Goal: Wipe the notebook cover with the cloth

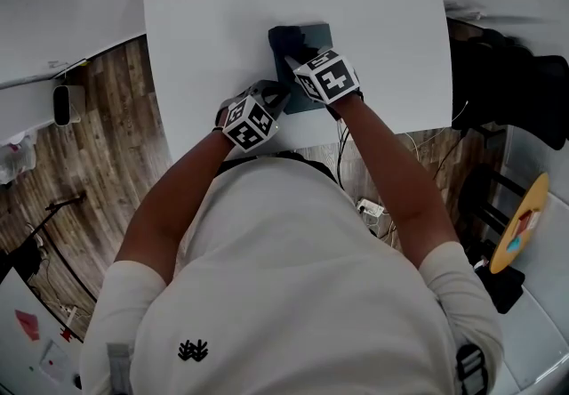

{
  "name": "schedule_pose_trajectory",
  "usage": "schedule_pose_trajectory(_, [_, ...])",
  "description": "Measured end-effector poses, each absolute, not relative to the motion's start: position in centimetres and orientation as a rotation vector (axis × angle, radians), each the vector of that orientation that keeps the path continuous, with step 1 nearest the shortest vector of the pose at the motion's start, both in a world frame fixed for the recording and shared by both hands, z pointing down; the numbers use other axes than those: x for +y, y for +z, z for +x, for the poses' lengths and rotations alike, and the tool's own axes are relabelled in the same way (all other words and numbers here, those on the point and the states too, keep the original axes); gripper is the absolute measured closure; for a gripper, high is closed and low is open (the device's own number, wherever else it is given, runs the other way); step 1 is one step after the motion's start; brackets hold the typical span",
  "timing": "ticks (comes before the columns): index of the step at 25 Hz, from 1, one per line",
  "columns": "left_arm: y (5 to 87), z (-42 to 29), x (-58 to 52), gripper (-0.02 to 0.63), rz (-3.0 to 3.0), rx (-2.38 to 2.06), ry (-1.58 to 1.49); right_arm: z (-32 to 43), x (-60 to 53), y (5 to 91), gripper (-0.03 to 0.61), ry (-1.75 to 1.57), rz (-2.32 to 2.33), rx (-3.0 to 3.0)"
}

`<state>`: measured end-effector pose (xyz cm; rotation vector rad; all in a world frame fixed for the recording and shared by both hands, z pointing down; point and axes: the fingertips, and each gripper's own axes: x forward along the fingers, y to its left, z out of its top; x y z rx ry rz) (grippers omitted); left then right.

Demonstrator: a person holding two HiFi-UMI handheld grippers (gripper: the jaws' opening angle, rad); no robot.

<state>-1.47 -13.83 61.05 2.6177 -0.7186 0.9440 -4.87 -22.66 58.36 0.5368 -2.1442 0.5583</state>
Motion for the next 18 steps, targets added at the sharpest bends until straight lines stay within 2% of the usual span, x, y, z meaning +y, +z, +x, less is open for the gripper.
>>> schedule_pose_trajectory(6, [61.2, -1.3, -13.7, 0.609, 2.619, -0.718, 0.948, -5.7, -23.1, 59.9, 0.534, 0.550, 0.497, -2.110])
schedule_pose_trajectory(18, [61.1, -1.8, -13.5, 0.609, 2.630, -0.698, 0.947, 1.1, -27.2, 60.6, 0.534, 0.564, 0.632, -2.035])
